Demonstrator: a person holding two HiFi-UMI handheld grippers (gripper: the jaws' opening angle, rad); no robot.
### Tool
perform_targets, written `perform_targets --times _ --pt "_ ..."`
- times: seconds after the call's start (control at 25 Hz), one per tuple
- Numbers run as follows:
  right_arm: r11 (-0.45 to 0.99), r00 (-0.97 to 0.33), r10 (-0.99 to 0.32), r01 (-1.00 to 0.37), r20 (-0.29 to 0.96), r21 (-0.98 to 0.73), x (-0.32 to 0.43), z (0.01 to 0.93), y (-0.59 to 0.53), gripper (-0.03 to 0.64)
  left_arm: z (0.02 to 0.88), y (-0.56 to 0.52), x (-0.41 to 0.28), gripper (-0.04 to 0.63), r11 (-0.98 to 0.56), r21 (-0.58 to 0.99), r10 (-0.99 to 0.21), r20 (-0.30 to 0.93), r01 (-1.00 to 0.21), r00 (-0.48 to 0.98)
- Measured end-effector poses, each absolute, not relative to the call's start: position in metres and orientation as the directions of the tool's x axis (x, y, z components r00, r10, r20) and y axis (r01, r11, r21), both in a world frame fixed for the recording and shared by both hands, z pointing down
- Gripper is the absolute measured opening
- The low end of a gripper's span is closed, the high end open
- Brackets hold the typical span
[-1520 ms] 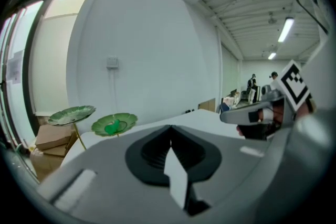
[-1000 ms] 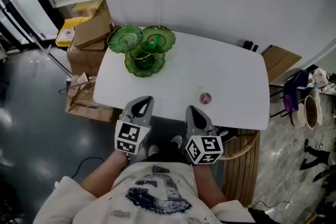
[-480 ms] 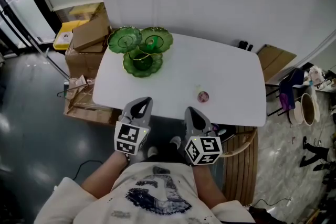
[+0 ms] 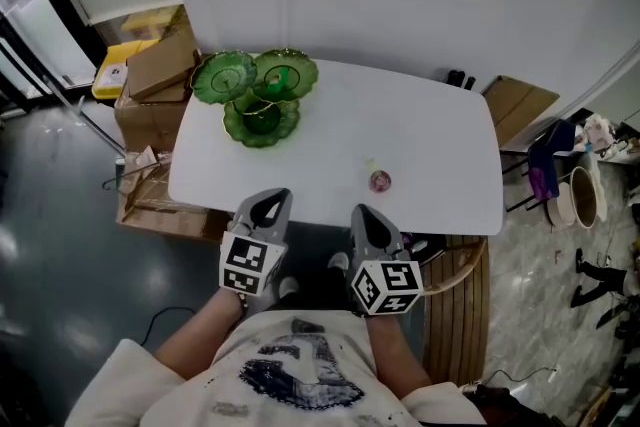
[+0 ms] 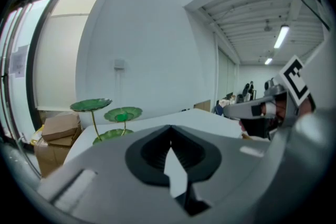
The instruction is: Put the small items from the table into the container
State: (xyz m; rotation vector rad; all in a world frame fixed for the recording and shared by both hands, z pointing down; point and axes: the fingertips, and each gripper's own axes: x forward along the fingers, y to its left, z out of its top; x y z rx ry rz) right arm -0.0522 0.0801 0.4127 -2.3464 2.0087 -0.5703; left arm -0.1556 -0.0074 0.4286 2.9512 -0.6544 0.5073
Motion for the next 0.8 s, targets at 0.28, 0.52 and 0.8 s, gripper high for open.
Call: perform_targets --times 0.28,0.52,0.8 --pt "-0.209 0.129 -0.944 -0.946 0.303 -0.247 -0.010 0.424 0.077 -0.003 0.439 -0.011 -0.112 -0.011 -0.921 0.011 -0.357 0.378 -0.390 0.854" --pt "-0.232 0.136 -0.932 -0.935 0.335 -0.268 0.035 0.443 0.076 -0.003 0.459 -0.018 -0.066 -0.011 -0.926 0.012 -0.337 0.421 -0.376 0.842" --pt "-0.245 0.135 -0.925 -0.927 0.356 -0.284 0.094 0.457 0.069 -0.003 0.478 -0.023 -0.008 -0.010 -0.934 0.013 -0.310 0.468 -0.358 0.827"
